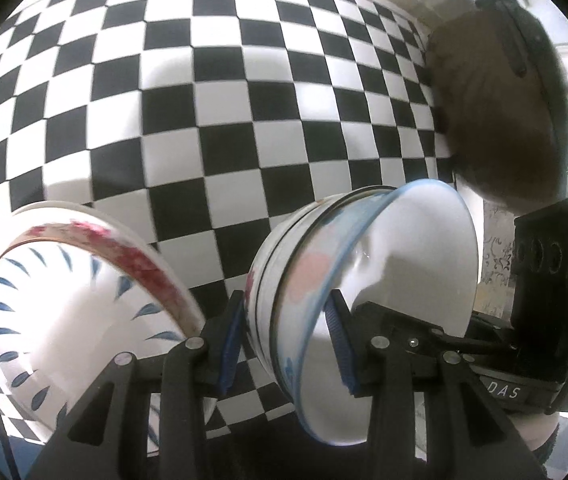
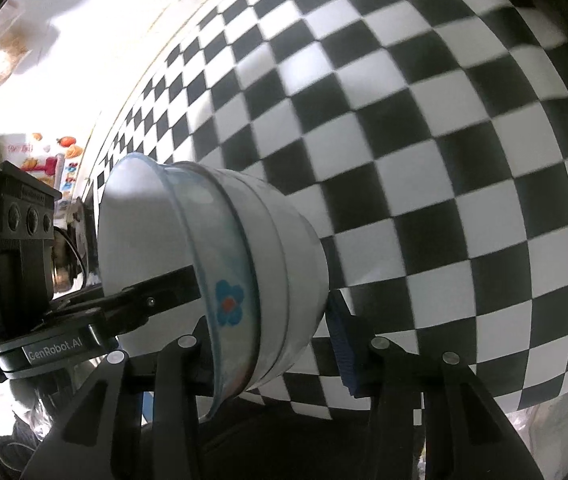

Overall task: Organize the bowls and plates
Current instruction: 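Carry the bowl stack with both grippers over the blue-leaf plate stack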

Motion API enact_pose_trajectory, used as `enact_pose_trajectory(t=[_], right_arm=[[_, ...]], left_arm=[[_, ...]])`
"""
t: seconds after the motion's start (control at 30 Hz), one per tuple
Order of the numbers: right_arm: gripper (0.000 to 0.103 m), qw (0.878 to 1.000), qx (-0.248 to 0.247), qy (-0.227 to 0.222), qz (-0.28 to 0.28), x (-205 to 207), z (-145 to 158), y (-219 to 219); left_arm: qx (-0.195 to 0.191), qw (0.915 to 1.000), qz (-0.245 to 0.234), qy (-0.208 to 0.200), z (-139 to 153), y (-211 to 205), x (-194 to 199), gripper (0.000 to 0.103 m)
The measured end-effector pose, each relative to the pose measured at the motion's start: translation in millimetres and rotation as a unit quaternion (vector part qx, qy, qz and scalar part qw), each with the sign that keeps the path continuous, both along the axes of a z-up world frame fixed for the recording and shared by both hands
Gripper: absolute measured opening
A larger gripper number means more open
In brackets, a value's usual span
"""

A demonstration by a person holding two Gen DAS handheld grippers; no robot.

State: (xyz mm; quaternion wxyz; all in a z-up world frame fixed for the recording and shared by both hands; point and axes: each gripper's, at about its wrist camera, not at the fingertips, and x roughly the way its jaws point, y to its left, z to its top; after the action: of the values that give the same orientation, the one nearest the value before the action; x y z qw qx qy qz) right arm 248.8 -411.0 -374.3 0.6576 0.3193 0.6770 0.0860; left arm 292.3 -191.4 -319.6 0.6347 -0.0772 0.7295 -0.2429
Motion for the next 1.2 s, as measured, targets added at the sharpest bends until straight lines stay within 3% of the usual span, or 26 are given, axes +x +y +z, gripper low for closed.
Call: enact_pose_trajectory(t=[0.23, 0.43, 0.83, 1.2], right_arm=[[0.045, 0.999, -0.003, -0.022, 0.041, 30, 27, 56], [0.045, 0.996, 0.003, -0.034, 0.080, 56, 31, 113], [0.044, 0.987, 0.014, -0.033, 0.158, 57, 12, 185], [0.043, 0.983, 0.005, -0.016, 0.184, 62, -16, 218]], left_arm=[[-0.002, 0.9991, 0.039, -0.017, 18, 38, 0, 0.036], [0.004, 0.9968, 0.076, -0.024, 28, 81, -4, 0.036], [0.028, 0.9879, 0.152, -0.014, 11, 160, -9, 0.036], [0.047, 0.9859, 0.160, -0.013, -8, 179, -13, 0.036]])
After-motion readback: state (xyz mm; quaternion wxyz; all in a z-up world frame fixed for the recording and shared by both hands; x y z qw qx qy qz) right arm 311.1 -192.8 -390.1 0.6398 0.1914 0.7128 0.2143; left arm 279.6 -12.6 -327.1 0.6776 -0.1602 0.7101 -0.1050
